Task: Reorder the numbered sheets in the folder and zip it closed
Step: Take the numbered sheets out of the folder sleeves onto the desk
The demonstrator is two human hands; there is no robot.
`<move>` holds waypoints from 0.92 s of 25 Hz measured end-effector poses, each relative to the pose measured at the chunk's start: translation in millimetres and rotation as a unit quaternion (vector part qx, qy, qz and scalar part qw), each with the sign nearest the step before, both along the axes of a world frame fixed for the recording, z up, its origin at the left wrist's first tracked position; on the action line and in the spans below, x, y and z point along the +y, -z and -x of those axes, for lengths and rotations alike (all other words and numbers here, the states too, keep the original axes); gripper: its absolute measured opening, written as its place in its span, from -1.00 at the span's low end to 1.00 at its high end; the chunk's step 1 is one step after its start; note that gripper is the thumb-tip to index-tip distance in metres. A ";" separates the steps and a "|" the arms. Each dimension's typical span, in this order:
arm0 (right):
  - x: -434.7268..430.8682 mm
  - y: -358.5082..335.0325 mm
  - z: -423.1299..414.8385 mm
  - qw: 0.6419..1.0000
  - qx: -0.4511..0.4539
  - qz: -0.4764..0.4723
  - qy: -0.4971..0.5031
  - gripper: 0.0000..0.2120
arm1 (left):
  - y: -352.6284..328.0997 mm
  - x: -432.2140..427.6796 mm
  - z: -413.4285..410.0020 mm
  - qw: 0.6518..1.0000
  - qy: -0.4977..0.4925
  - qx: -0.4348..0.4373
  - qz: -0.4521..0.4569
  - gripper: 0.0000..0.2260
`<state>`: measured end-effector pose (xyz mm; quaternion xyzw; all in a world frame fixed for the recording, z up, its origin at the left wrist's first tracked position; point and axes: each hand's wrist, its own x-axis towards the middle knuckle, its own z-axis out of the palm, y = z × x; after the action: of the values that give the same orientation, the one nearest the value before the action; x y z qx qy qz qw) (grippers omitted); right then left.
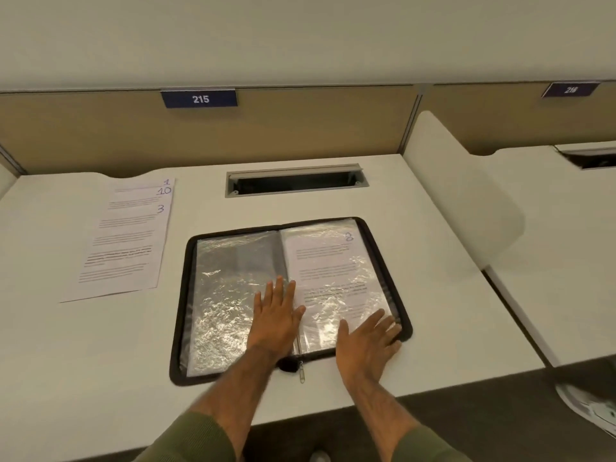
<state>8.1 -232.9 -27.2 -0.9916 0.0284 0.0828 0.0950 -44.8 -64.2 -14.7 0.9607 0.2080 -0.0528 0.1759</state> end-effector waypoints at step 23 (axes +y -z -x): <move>-3.5 -39.8 -89.3 0.777 0.164 -0.594 0.128 -0.57 | -51.6 -0.2 -25.6 0.963 -0.103 -0.128 0.215 -0.70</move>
<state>97.4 -236.4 12.5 -0.6973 0.1151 0.2322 0.6683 -19.2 -64.5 36.9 0.8727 0.2651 0.0453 0.4075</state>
